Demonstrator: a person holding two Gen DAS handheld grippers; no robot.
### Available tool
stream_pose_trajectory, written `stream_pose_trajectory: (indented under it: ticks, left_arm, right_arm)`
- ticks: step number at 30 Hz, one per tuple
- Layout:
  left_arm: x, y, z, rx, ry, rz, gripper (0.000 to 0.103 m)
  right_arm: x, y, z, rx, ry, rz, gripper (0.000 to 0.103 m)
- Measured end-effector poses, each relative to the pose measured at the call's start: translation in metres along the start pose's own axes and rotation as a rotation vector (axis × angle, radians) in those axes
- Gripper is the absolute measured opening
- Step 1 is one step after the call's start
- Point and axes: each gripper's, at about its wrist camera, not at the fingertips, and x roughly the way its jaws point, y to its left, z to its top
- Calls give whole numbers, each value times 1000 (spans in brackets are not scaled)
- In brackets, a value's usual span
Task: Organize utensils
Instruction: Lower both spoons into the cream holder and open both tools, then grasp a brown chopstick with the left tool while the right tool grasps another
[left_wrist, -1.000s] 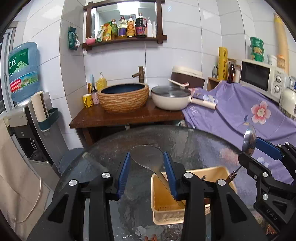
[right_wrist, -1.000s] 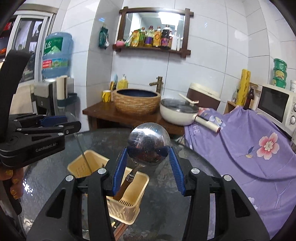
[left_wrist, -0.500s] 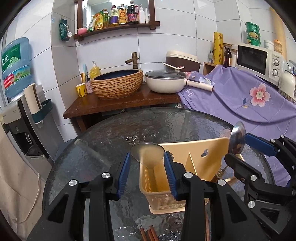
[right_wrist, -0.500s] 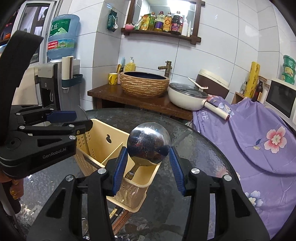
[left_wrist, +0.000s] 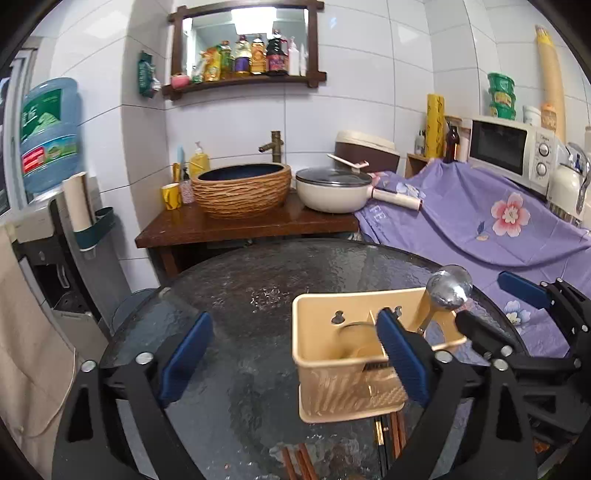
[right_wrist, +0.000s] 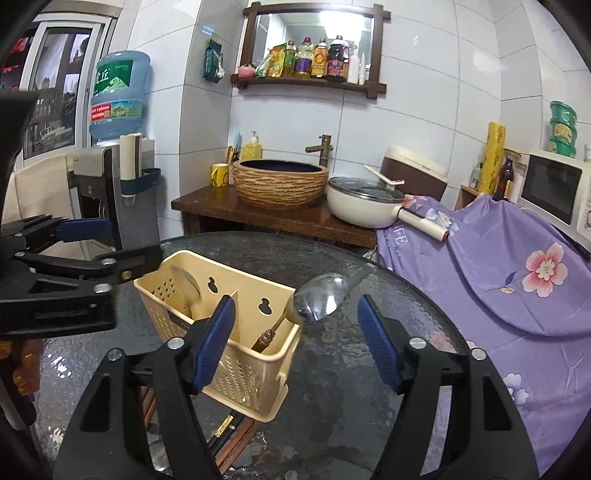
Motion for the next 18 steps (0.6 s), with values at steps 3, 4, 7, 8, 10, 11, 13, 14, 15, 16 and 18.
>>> stream_pose_trajectory:
  ticks: [3,4,7,8,10,11,13,14,15,16,18]
  left_arm:
    - [-15,-3,-20,49,12,-1,95]
    - [-19,-4,-28,68,20,8,95]
    - [-24,-5,-59,97,64,49,95]
    - [-24,-3,-69,93,80,57,95]
    - [-23,3,-90,64,130,62,93]
    - [-21,7,-100,38,159,61,87]
    - [-17,14,-116,-4,214,48,76]
    - [-17,16,-122,-12,230,50,71]
    - [-16,18,-128,-17,244,58,65]
    - [-14,19,-135,-19,263,67,63]
    - [-11,20,-144,-33,299,43,53]
  right_arm:
    - [-20,2,-11,-4,1,8,75]
    - [-24,4,-16,-7,6,13,75]
    - [-31,13,-40,-28,69,23,76]
    - [-31,15,-49,-32,94,32,76]
    - [-26,20,-72,-22,165,35,76]
    - [-24,22,-81,-17,195,38,76]
    - [-17,30,-102,-14,266,44,76]
    - [-16,34,-111,-21,287,41,76]
    - [-14,40,-121,-43,310,31,76]
    - [-14,45,-128,-56,320,18,75]
    - [-11,52,-139,-74,345,-3,75]
